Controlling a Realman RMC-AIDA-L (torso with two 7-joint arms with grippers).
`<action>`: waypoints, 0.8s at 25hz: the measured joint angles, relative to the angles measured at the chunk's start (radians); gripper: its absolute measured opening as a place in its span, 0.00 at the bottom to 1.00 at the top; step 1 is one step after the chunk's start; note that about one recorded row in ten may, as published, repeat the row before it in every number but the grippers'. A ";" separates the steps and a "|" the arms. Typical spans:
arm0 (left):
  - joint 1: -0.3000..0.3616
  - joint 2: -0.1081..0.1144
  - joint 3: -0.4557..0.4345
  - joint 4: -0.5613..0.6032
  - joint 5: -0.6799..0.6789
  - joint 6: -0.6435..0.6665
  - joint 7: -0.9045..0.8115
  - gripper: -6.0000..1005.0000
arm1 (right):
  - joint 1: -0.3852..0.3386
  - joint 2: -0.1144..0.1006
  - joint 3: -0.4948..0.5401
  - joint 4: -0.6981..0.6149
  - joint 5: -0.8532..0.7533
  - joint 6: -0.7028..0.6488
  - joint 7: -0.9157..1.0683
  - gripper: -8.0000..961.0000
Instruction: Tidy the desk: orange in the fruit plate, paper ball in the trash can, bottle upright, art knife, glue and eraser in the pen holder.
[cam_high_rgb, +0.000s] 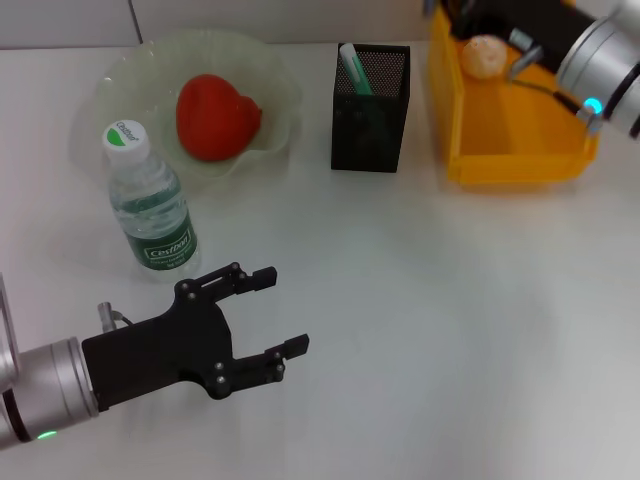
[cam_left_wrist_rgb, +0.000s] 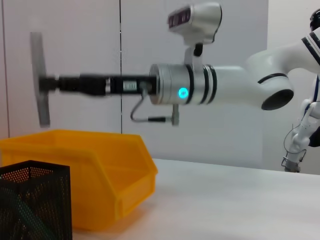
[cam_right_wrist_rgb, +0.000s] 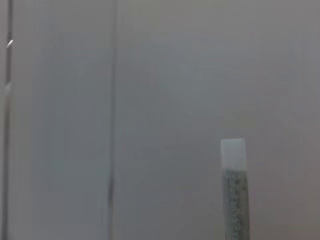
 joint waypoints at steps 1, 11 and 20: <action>0.000 0.000 0.000 0.000 0.000 0.000 0.000 0.79 | 0.002 0.003 -0.008 0.006 -0.024 0.004 0.008 0.14; -0.008 -0.002 0.001 -0.010 0.000 -0.005 0.004 0.78 | 0.011 0.006 -0.056 0.063 -0.093 0.009 0.079 0.16; -0.008 -0.001 0.002 -0.010 0.000 -0.004 0.000 0.78 | -0.005 0.008 -0.056 0.064 -0.108 -0.012 0.110 0.21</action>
